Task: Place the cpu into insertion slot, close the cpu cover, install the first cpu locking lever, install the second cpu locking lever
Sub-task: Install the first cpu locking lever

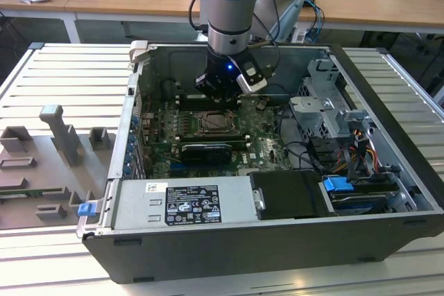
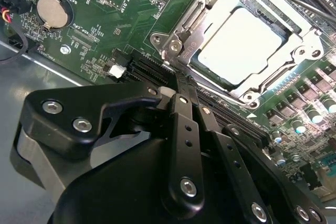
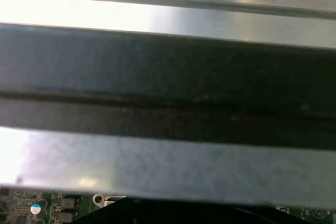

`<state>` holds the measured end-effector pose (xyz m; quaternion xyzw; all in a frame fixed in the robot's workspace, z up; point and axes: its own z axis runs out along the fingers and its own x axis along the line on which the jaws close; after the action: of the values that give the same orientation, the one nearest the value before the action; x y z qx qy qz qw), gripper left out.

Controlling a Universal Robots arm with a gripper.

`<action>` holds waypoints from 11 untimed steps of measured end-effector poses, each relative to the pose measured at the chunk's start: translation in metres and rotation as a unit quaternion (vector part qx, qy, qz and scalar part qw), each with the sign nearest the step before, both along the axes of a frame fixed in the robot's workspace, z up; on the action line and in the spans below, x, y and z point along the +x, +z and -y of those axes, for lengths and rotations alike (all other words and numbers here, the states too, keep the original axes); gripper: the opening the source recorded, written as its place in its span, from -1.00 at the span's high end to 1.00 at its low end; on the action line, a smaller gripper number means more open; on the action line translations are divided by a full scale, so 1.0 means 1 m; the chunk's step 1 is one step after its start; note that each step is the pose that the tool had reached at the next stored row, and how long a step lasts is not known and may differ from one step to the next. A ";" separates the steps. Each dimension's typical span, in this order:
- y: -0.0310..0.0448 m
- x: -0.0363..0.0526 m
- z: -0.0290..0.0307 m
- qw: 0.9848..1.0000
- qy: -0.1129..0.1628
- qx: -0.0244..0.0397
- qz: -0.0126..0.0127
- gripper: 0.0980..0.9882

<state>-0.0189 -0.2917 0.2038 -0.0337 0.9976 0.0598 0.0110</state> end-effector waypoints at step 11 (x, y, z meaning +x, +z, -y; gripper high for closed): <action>-0.0021 0.0003 0.0000 1.000 0.000 -0.006 0.000 0.98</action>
<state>-0.0186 -0.2918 0.2017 -0.0337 0.9979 0.0537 0.0108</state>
